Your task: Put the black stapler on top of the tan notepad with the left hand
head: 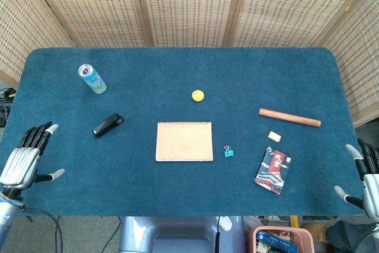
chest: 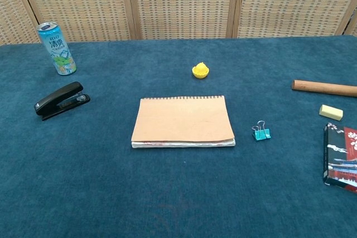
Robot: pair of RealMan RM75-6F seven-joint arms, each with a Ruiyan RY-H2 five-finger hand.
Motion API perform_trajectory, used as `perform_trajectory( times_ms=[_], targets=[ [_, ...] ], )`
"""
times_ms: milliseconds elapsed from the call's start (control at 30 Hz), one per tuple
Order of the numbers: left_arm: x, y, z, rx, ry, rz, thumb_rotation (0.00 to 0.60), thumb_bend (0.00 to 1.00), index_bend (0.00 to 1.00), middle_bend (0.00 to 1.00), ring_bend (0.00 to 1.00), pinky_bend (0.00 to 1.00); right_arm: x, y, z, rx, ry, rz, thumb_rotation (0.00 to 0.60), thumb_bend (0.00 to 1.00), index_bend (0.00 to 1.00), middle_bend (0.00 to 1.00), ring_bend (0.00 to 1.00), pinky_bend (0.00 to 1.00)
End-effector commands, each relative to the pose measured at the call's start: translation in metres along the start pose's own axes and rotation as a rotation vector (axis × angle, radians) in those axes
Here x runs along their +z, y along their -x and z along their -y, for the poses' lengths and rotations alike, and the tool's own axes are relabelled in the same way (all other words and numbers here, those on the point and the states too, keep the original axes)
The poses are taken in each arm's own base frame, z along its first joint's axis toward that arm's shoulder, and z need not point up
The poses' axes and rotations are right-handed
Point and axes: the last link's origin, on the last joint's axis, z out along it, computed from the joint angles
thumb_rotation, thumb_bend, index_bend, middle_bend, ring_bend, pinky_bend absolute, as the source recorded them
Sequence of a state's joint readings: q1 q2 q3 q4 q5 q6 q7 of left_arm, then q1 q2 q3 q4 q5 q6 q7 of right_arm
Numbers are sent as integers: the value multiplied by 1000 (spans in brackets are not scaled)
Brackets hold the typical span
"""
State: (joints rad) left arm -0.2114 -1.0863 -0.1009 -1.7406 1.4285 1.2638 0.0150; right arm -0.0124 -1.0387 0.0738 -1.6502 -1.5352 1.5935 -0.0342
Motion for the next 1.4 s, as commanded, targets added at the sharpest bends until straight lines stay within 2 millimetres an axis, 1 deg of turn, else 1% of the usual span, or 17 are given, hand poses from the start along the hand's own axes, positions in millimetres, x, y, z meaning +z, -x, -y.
perform_trajectory(
  times_ms=[33, 67, 100, 200, 233, 300, 500, 567, 633, 700, 800, 900, 967, 1100, 1200, 1333, 1400],
  targets=[
    [77, 10, -32, -69, -20, 75, 600, 0, 0, 0, 0, 0, 10, 5, -5, -6, 28, 15, 600, 0, 0, 0, 0, 0],
    [86, 12, -34, -69, -30, 86, 600, 0, 0, 0, 0, 0, 11, 5, -6, -7, 35, 18, 600, 0, 0, 0, 0, 0],
    [101, 16, -39, -69, -45, 101, 600, 0, 0, 0, 0, 0, 13, 6, -8, -9, 46, 22, 600, 0, 0, 0, 0, 0],
    [127, 27, -47, -70, -70, 129, 600, 0, 0, 0, 0, 0, 17, 9, -12, -12, 68, 33, 600, 0, 0, 0, 0, 0],
    [137, 34, -50, -68, -80, 145, 600, 0, 0, 0, 0, 0, 18, 11, -14, -14, 78, 39, 600, 0, 0, 0, 0, 0],
    [151, 45, -55, -80, -102, 173, 600, 0, 0, 0, 0, 0, 20, 14, -17, -17, 93, 49, 600, 0, 0, 0, 0, 0],
    [182, 71, -67, -116, -153, 228, 600, 0, 0, 0, 0, 2, 25, 19, -24, -29, 121, 66, 600, 0, 0, 0, 0, 0],
    [189, 80, -71, -110, -168, 247, 600, 3, 14, 0, 0, 33, 26, 21, -25, -32, 129, 71, 600, 0, 0, 0, 0, 0],
    [194, 86, -74, -119, -180, 255, 600, 24, 68, 11, 26, 106, 26, 21, -27, -32, 134, 72, 600, 0, 0, 0, 0, 0],
    [199, 90, -77, -130, -200, 240, 600, 51, 145, 60, 91, 195, 26, 21, -28, -32, 140, 71, 600, 0, 0, 0, 0, 0],
    [202, 96, -77, -122, -240, 214, 600, 83, 216, 128, 151, 271, 27, 21, -30, -29, 145, 68, 600, 0, 0, 0, 0, 0],
    [205, 101, -77, -120, -283, 203, 600, 114, 347, 254, 259, 390, 27, 21, -31, -26, 147, 70, 600, 0, 0, 0, 0, 0],
    [206, 104, -78, -130, -303, 187, 600, 122, 397, 299, 298, 436, 27, 22, -31, -23, 146, 72, 600, 0, 0, 0, 0, 0],
    [205, 107, -78, -145, -336, 143, 600, 146, 428, 343, 330, 471, 27, 22, -31, -20, 146, 70, 600, 0, 0, 0, 0, 0],
    [203, 110, -75, -141, -358, 128, 600, 171, 472, 386, 374, 525, 27, 21, -31, -19, 145, 69, 600, 0, 0, 0, 0, 0],
    [202, 110, -74, -147, -370, 105, 600, 295, 607, 499, 473, 629, 27, 21, -31, -17, 144, 70, 600, 0, 0, 0, 0, 0],
    [201, 111, -74, -147, -372, 90, 600, 363, 642, 526, 495, 652, 27, 21, -31, -16, 143, 70, 600, 0, 0, 0, 0, 0]
  ],
)
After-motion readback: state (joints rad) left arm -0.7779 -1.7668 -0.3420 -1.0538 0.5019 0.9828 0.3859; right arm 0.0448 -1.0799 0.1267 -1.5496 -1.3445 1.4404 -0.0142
